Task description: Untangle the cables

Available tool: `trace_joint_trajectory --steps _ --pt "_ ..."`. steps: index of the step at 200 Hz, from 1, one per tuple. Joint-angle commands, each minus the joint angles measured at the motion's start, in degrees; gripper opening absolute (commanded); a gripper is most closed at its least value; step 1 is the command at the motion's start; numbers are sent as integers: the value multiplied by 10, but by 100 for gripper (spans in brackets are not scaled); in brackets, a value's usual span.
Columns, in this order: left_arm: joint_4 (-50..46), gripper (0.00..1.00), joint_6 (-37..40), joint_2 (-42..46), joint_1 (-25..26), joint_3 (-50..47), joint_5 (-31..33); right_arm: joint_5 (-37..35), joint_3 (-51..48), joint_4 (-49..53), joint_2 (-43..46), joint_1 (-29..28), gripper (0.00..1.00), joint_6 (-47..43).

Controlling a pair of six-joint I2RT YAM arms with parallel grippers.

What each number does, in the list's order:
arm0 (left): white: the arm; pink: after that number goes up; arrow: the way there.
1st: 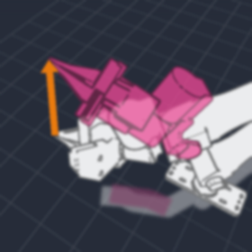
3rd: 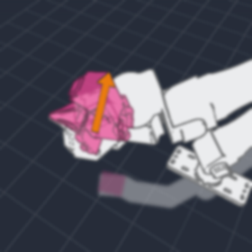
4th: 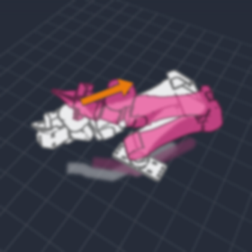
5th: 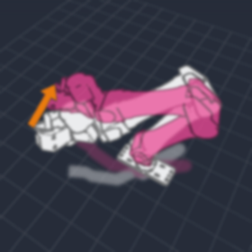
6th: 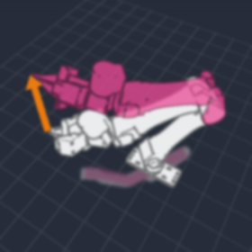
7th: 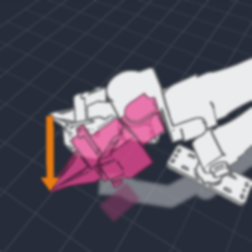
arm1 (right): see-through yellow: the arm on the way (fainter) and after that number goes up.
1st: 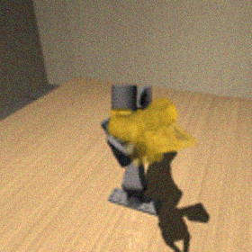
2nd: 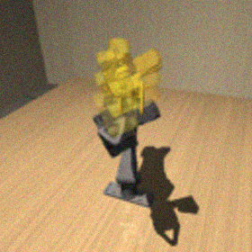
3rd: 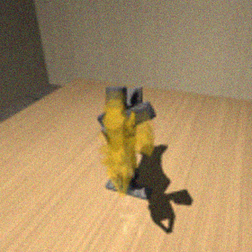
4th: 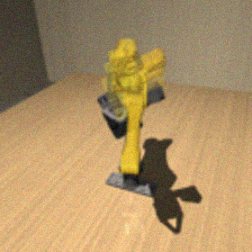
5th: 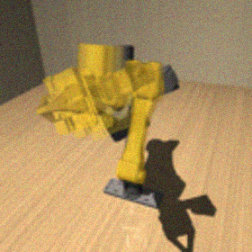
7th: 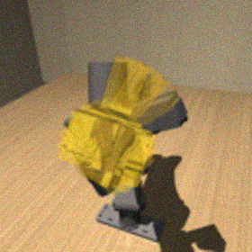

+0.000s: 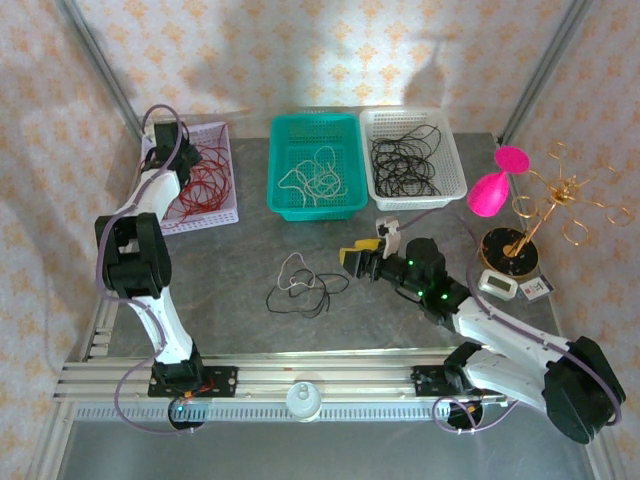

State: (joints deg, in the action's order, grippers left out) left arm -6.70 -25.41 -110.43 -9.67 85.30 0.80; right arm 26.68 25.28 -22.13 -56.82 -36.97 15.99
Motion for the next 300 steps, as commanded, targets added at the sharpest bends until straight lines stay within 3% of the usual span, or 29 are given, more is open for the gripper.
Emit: trace_joint_trajectory --steps 1,33,77,118,157,202,253,300 --pt "10 27 -37 -10 -5 -17 -24 -63 2 27 -13 -2 63 15" --pt "42 54 -71 -15 -19 -57 -36 -119 24 94 -37 -3 62 25" --pt "54 69 -69 46 -19 -91 -21 -101 34 149 -67 -2 61 42" --pt "38 91 -54 128 -19 -138 12 -89 66 231 -120 -4 59 48" --pt "36 99 -46 214 -6 -217 32 -77 47 202 -134 -10 58 97" --pt "12 99 -22 342 2 -323 56 -67 42 189 -142 -35 59 133" --pt "-78 99 5 496 32 -409 64 -88 33 156 -182 -63 59 189" --pt "-121 96 10 621 70 -470 -14 -65 32 56 -245 -64 49 248"
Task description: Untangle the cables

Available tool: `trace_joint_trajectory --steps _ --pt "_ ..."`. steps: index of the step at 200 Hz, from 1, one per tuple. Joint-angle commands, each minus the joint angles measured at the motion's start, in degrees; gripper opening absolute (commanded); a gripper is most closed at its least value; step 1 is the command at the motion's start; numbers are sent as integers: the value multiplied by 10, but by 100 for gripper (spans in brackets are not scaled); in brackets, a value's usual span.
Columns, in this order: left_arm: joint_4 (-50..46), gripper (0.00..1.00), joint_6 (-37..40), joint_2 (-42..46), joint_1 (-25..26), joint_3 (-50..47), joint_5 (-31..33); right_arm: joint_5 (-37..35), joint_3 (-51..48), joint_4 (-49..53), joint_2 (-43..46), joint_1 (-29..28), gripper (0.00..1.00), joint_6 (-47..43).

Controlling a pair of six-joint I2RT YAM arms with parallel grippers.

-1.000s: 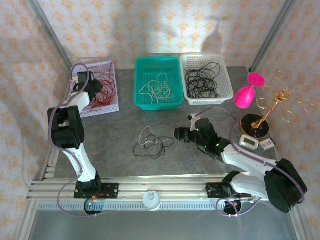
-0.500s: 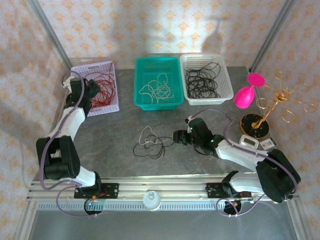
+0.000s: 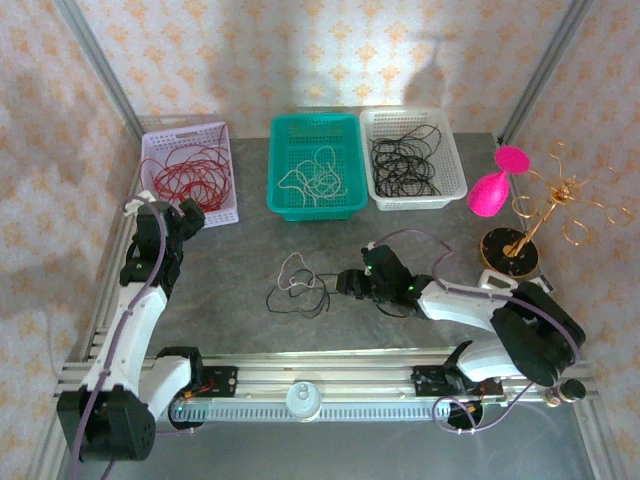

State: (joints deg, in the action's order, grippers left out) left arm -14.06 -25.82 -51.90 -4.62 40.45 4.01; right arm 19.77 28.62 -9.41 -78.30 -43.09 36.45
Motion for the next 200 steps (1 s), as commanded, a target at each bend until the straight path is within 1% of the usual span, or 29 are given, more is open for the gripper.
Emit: trace_joint_trajectory --steps 1,8,24,34,53,66,81,97,116,136,141,158,182,200 --pt "-48 95 14 37 21 -22 -49 5 0 -72 -32 -2 49 44" --pt "-54 93 14 47 28 -26 -61 10 4 -80 -42 -3 46 47" --pt "-61 89 12 66 46 -33 -81 16 17 -81 -56 -7 36 47" --pt "-61 86 14 76 52 -34 -99 12 21 -70 -53 -9 28 39" --pt "-60 82 30 86 65 -24 -152 -24 36 -22 -30 -9 13 0" --pt "-58 81 46 89 78 -14 -192 -42 56 23 -7 -9 8 -41" --pt "-47 80 62 90 106 -3 -224 -45 82 68 24 -9 6 -92" --pt "-27 80 79 85 146 3 -265 -36 110 107 54 -9 5 -146" --pt "12 80 91 76 201 0 -307 -36 149 161 84 -9 3 -185" --pt "80 80 102 59 252 -9 -342 -25 188 204 103 -9 1 -215" --pt "99 80 105 53 266 -10 -350 -22 196 210 120 -9 1 -221" --pt "169 82 129 33 303 -16 -390 -4 221 224 135 -9 0 -243" --pt "261 84 144 -9 322 -26 -444 25 257 249 137 -8 0 -264" --pt "287 84 168 -46 323 -26 -474 39 272 255 141 -9 1 -272"
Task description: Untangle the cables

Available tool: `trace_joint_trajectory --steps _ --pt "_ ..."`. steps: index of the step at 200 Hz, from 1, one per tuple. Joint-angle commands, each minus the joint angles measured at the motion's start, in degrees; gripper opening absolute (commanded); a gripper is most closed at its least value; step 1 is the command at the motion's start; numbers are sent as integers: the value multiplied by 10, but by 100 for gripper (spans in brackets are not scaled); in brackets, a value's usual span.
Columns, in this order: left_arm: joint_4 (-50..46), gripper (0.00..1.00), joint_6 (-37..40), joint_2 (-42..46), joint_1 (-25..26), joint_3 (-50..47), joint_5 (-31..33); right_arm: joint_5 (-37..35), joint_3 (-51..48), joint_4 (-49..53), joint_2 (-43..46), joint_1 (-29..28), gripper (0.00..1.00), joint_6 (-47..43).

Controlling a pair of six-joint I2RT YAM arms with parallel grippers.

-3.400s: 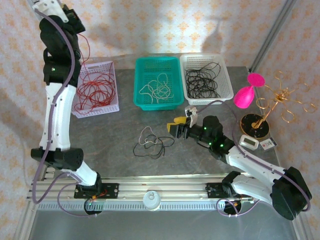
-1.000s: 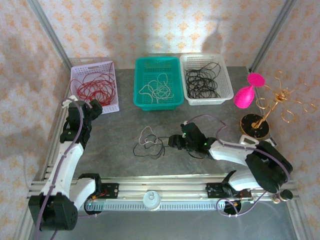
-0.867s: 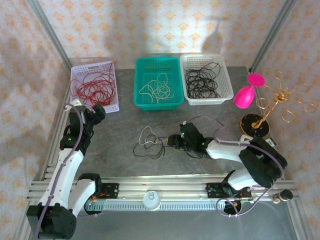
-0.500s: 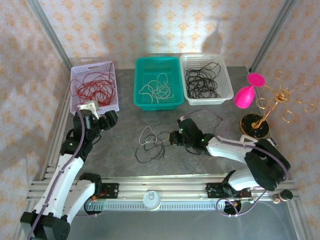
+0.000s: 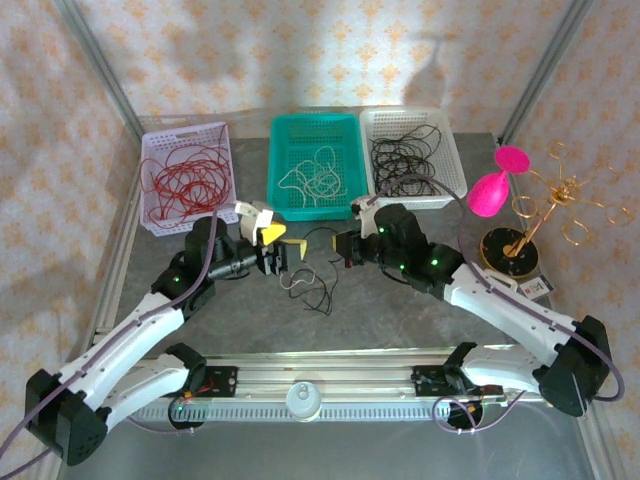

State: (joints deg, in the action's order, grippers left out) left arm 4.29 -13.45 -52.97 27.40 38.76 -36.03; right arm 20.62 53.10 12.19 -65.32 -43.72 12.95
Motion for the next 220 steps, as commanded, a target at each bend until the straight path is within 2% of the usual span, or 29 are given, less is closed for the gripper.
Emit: trace_joint_trajectory --steps 1,28,49,87,102,115,131,149,173,197,220 --pt "104 84 46 -37 3 -9 -74 31 27 40 11 -2 1 -37" --pt "94 79 85 -70 3 -6 -109 36 30 40 27 -2 1 -40" --pt "88 72 96 -81 3 -8 -132 34 26 34 42 -2 1 -41" --pt "83 25 100 -92 3 -5 -126 44 28 22 40 -2 1 -52" --pt "79 0 93 -88 4 2 -100 50 25 15 40 -2 1 -56" --pt "74 0 76 -75 5 7 -53 41 23 6 41 -2 5 -59" --pt "65 0 58 -56 11 23 -28 9 11 -21 45 -2 21 -51" --pt "34 0 46 -42 31 59 -10 -6 -22 -101 45 -2 37 -33" --pt "-9 0 42 -28 65 115 12 -54 -45 -201 14 -3 40 2" --pt "-30 0 27 -22 85 165 38 -50 -42 -252 -28 -11 41 19" --pt "-48 0 16 -27 91 213 34 -59 -59 -313 -53 -15 43 40"
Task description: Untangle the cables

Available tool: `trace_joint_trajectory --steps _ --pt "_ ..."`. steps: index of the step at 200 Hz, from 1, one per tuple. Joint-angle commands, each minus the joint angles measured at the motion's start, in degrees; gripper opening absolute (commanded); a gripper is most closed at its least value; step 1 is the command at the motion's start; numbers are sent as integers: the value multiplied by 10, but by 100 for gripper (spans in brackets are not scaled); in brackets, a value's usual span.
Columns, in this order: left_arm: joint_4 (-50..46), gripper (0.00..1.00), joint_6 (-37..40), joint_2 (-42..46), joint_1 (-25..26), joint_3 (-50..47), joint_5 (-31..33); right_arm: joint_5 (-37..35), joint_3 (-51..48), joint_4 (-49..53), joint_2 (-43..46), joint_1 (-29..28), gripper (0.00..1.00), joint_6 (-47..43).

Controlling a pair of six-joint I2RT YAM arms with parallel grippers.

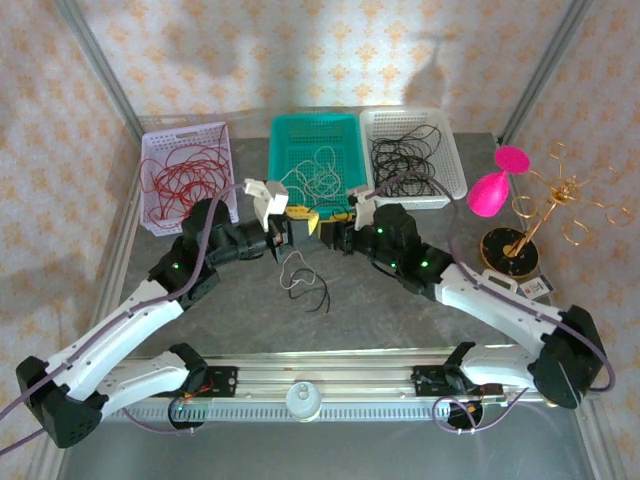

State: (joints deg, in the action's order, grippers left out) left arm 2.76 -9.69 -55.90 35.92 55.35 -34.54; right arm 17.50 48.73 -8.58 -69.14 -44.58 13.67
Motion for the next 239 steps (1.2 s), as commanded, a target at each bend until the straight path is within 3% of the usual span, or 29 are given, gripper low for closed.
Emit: trace_joint_trajectory --steps 1,32,94,143,162,189,201,212,239 --pt "-33 0 -22 1 6 49 19 -31 -16 -107 -16 -7 43 34" --pt "-63 0 -24 -10 9 120 31 -87 -37 -144 -46 -7 40 58" --pt "-93 0 -13 -13 9 216 59 -150 -79 -163 -80 -6 5 75" --pt "-124 0 4 -18 9 247 111 -163 -125 -114 -20 5 2 71" --pt "-135 0 6 -19 9 243 120 -138 -132 -59 16 21 13 54" --pt "-144 0 7 -22 9 222 106 -127 -111 31 113 47 55 -1" --pt "-142 0 14 -20 9 207 94 -105 -87 55 151 52 66 -38" --pt "-138 0 18 -19 9 192 82 -61 -64 65 173 53 72 -74" --pt "-122 0 11 -10 9 160 59 139 -18 41 190 54 77 -148"
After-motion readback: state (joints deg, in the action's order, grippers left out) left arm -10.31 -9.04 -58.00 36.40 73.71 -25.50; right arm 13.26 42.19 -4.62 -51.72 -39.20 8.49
